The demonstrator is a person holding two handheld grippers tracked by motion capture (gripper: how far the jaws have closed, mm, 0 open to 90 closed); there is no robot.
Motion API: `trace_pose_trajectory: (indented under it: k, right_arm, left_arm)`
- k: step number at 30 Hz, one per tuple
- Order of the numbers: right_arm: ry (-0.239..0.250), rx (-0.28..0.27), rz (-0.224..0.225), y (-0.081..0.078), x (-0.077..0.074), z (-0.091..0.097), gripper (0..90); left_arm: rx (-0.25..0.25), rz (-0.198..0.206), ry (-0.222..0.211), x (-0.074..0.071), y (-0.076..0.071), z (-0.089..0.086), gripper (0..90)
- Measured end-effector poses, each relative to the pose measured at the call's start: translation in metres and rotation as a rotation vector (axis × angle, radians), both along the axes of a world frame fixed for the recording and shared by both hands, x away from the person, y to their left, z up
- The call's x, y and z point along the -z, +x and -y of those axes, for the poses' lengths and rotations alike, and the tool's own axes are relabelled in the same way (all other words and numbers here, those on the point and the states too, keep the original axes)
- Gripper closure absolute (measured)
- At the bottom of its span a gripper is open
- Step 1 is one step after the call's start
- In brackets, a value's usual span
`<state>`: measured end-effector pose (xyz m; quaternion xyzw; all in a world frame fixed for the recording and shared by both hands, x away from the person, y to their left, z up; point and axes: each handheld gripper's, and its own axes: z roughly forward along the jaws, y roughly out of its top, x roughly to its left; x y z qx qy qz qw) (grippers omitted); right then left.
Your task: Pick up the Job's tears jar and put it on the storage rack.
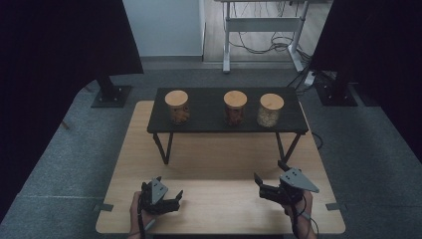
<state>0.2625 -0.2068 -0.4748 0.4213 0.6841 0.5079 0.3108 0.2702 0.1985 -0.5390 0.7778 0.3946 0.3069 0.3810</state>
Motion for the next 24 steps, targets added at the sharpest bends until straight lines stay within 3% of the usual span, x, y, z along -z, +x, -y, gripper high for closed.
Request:
trace_pose_trajectory:
  k: [7, 14, 24]
  right_arm:
    - [-0.032, -0.025, -0.063, -0.004, 0.026, -0.008, 7.6]
    - [-0.031, -0.03, -0.122, -0.007, 0.048, -0.01, 7.7]
    - [-0.021, -0.02, -0.119, -0.008, 0.056, -0.011, 7.7]
  left_arm:
    - [-0.002, 0.0, 0.002, 0.001, 0.001, 0.0, 7.2]
    - [0.006, 0.001, 0.01, 0.001, 0.001, 0.002, 7.2]
    - [0.011, 0.001, 0.016, 0.001, 0.002, 0.003, 7.2]
